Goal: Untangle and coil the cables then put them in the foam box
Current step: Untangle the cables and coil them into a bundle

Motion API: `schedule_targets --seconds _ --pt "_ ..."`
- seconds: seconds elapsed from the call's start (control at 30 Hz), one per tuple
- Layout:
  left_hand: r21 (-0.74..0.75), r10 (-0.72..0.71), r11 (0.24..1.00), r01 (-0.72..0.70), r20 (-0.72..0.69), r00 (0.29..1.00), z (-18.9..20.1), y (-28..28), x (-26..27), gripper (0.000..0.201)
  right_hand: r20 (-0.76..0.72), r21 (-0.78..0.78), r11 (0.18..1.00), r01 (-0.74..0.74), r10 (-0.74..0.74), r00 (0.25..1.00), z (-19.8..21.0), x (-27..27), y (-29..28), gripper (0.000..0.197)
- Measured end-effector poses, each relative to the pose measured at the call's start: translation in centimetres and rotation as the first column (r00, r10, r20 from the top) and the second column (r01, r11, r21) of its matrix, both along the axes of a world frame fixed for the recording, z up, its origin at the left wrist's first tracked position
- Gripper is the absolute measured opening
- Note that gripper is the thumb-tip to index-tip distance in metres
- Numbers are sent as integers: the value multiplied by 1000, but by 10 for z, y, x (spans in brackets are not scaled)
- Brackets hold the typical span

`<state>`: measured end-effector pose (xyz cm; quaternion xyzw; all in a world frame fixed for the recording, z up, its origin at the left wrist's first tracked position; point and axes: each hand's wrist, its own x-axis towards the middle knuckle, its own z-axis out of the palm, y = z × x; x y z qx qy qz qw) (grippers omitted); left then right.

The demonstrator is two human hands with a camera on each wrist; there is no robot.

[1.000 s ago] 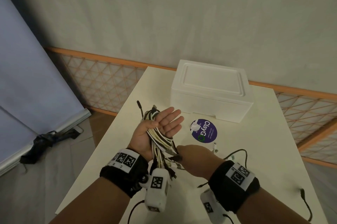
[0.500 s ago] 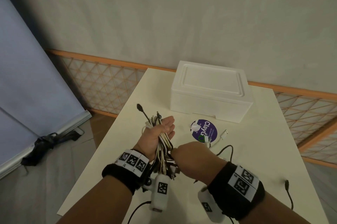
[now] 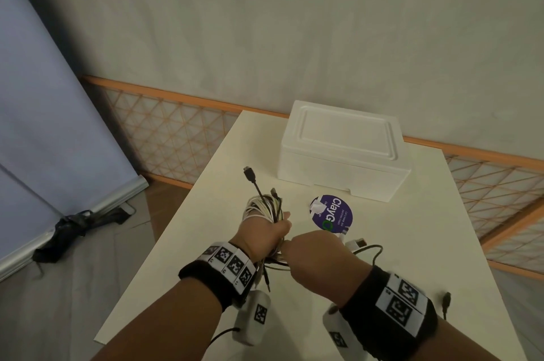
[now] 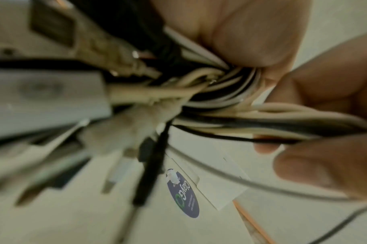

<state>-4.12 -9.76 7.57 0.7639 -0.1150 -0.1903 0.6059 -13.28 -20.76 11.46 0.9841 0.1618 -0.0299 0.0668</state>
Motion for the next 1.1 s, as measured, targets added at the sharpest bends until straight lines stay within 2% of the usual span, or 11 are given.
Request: schedule_targets --seconds 0.1,0.17,0.27,0.37,0.47,0.53,0.6,0.7,0.93,1.0,1.1 --pt "300 -123 951 80 127 984 3 4 3 28 35 -81 995 -58 61 998 22 2 8 22" --pt "351 -187 926 139 107 976 10 5 2 25 23 -100 994 -49 51 998 33 5 9 15" --pt "141 -208 967 212 -42 977 29 11 -5 23 51 -76 992 -101 105 993 42 4 8 24" --pt "-97 -297 955 281 -308 904 43 22 -11 32 155 31 984 -177 171 973 49 7 1 15" --pt "-394 -510 841 370 -349 786 46 32 -8 64 196 253 950 -183 135 971 55 19 -9 5" --pt "-437 -607 772 460 -297 737 39 34 -1 69 181 344 918 -196 140 974 56 26 -11 8" --pt "-436 -653 741 511 -288 700 37 38 5 56 130 392 896 -208 169 977 60 32 -7 10" --pt "-402 -674 732 550 -304 674 45 43 8 20 -54 514 858 -23 59 997 71 41 -5 16" --pt "-187 -618 786 589 -229 752 42 37 13 27 -202 182 981 68 -31 979 81 54 5 23" --pt "-188 -630 777 601 -216 746 46 31 16 37 -210 91 993 77 -56 976 84 57 5 25" --pt "-186 -673 739 647 -228 703 46 26 17 28 -248 51 996 78 -63 967 85 60 3 25"
